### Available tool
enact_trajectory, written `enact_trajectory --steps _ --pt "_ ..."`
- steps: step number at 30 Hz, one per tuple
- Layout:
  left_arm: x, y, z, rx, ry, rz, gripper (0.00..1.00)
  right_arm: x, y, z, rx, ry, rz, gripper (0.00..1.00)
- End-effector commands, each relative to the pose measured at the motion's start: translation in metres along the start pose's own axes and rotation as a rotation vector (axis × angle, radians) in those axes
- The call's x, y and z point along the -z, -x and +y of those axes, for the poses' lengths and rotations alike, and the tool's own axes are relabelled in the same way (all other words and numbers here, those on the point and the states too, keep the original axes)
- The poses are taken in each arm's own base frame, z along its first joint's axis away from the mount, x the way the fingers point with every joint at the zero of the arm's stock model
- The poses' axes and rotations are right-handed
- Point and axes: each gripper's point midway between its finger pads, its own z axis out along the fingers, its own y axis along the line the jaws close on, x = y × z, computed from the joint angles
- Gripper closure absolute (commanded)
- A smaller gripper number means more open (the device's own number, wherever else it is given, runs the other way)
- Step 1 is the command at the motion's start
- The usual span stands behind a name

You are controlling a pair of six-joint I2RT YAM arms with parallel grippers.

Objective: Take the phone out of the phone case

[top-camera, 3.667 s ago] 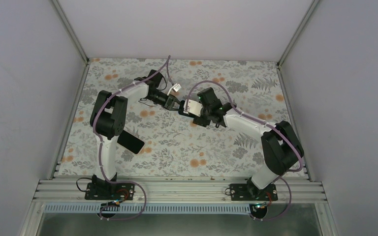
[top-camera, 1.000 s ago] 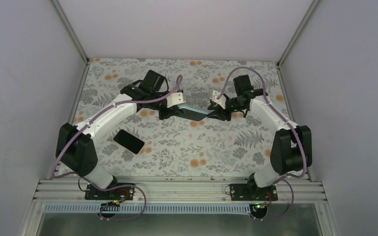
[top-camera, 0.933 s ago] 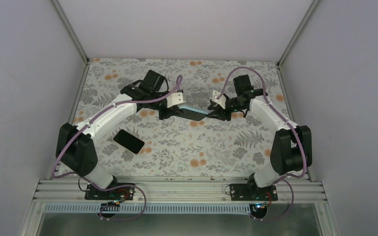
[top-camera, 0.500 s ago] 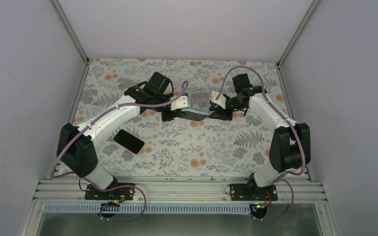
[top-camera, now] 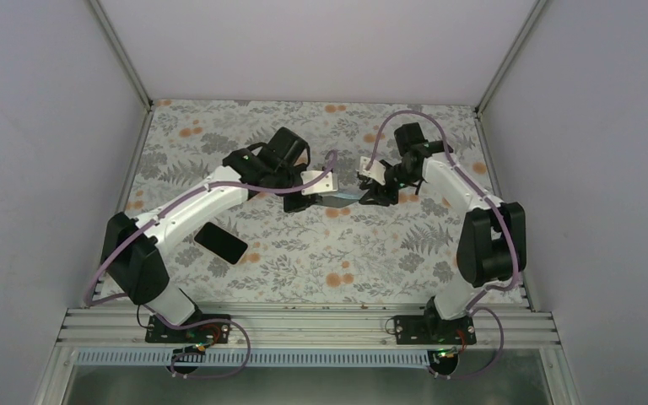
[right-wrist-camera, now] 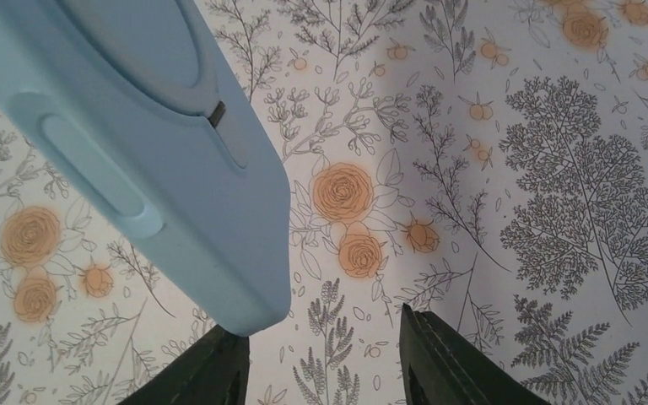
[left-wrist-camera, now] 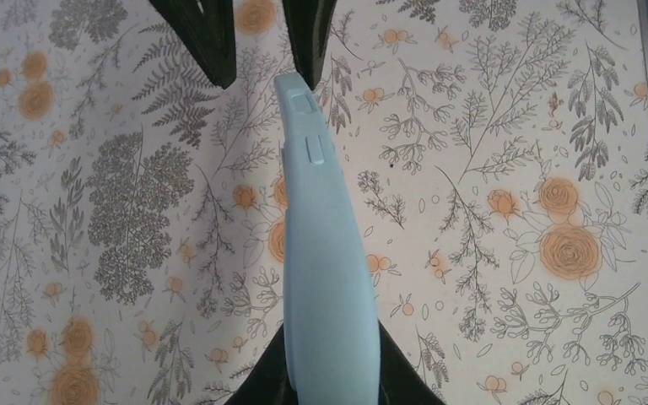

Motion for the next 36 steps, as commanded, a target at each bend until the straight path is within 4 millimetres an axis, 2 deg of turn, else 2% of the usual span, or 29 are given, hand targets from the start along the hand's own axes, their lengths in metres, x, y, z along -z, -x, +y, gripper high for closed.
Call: enact_trajectory --steps 1,9,13,17,22,26,28,31,34,36 --pt "0.005 0.028 -0.073 -0.078 -0.289 -0.072 0.98 0.009 0.010 -0.064 0.132 -0.203 0.035 0.52" --pt "0.003 0.028 -0.073 -0.094 -0.275 -0.052 0.98 0.007 0.008 -0.080 0.136 -0.231 0.056 0.48" --pt "0.000 0.025 -0.066 -0.106 -0.232 -0.043 0.98 0.006 0.006 -0.072 0.128 -0.207 0.059 0.48" --pt "0.001 0.020 -0.048 -0.115 -0.165 -0.048 0.98 0.013 -0.001 -0.044 0.125 -0.155 0.071 0.40" --pt "0.012 0.023 -0.026 -0.101 -0.155 -0.120 0.98 0.023 -0.013 0.019 0.104 -0.052 0.056 0.37" --pt "0.029 0.030 -0.010 -0.073 -0.191 -0.267 0.98 0.042 -0.001 0.059 0.079 0.036 -0.056 0.38" --pt "0.035 0.035 -0.011 -0.089 -0.205 -0.329 0.98 0.046 0.007 0.076 0.066 0.079 -0.119 0.37" --pt "0.038 0.042 -0.016 -0.093 -0.239 -0.370 0.98 0.048 0.019 0.078 0.066 0.054 -0.212 0.41" --pt "0.038 0.044 -0.018 -0.080 -0.272 -0.375 0.98 0.051 0.029 0.074 0.070 0.011 -0.275 0.47" --pt "0.038 0.045 -0.019 -0.079 -0.283 -0.377 0.98 0.050 0.032 0.070 0.074 -0.011 -0.297 0.47"
